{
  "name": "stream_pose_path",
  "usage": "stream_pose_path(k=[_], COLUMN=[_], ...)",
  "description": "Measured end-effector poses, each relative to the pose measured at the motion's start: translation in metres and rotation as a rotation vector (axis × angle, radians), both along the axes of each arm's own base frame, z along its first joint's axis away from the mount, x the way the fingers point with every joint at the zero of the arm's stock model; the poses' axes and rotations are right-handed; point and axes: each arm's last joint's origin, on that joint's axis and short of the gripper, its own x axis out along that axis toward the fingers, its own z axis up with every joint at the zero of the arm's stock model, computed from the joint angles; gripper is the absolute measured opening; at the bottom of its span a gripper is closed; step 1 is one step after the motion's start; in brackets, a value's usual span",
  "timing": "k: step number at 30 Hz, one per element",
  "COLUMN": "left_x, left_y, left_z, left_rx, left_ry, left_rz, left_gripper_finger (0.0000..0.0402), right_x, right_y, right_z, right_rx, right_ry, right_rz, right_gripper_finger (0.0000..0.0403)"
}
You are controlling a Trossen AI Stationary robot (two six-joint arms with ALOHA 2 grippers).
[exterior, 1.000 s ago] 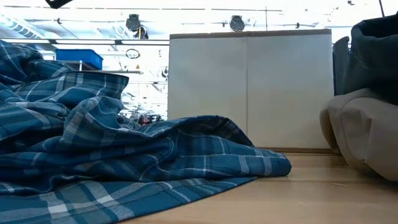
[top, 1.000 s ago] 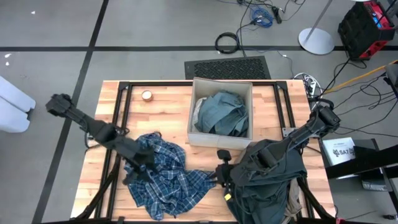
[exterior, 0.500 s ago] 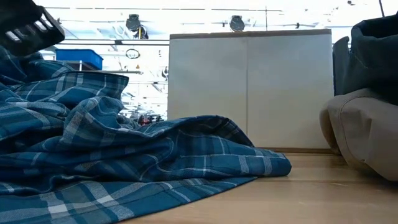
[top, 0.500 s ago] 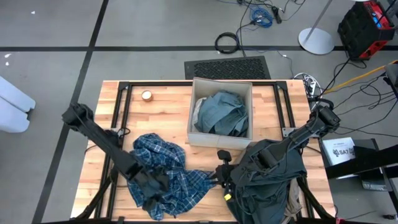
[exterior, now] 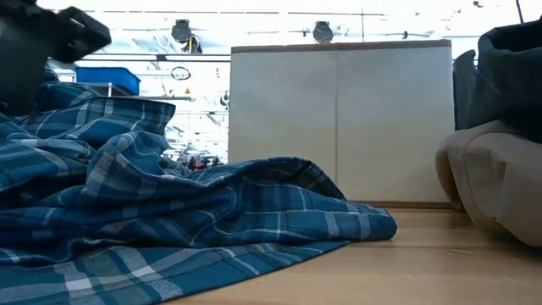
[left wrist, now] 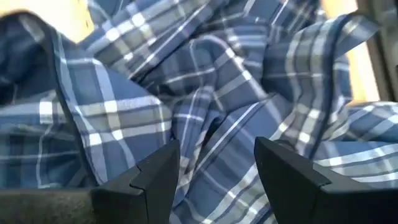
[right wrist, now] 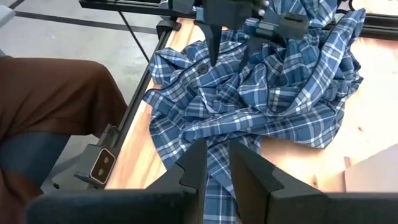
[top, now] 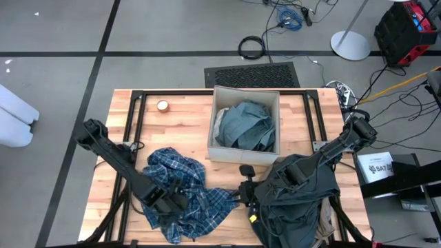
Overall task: Sort clothes
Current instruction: Put the blue plaid shirt into the laundry organizer
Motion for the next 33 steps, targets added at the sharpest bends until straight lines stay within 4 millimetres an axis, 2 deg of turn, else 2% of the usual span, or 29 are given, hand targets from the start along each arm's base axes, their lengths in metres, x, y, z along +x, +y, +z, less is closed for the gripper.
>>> stream_pose_path(k=[9, 12, 15, 19, 21, 23, 26, 33], left_x=[0.011, 0.012, 0.014, 0.022, 0.026, 0.031, 0.038, 0.041], left_y=[-0.007, -0.008, -0.005, -0.005, -0.006, -0.007, -0.012, -0.019], left_z=[-0.036, -0.041, -0.038, -0.028, -0.023, -0.013, 0.013, 0.11], left_rx=[0.018, 0.026, 0.022, 0.005, -0.002, -0.007, -0.003, 0.034], left_ry=[0.133, 0.146, 0.145, 0.116, 0.099, 0.083, 0.052, -0.149], left_rz=[-0.019, -0.016, 0.009, 0.009, 0.0, -0.005, -0.03, -0.071], left_gripper_finger=[0.0216, 0.0202, 0.015, 0.0031, 0.0015, 0.0013, 0.0007, 0.0004], right_x=[0.0, 0.0, 0.0, 0.0, 0.0, 0.0, -0.002, -0.006], right_y=[0.0, 0.0, 0.0, 0.0, 0.0, 0.0, -0.001, -0.004], right_z=[0.0, 0.0, 0.0, 0.0, 0.0, 0.0, -0.002, -0.008], right_rx=[0.007, 0.008, 0.008, 0.006, 0.006, 0.011, 0.017, 0.024], right_ry=[0.005, 0.005, 0.006, 0.005, 0.005, 0.008, 0.037, 0.117], right_rz=[-0.003, -0.004, -0.004, -0.006, -0.007, -0.011, -0.027, -0.07], right_gripper_finger=[0.0055, 0.0054, 0.0054, 0.0054, 0.0054, 0.0054, 0.0054, 0.0054])
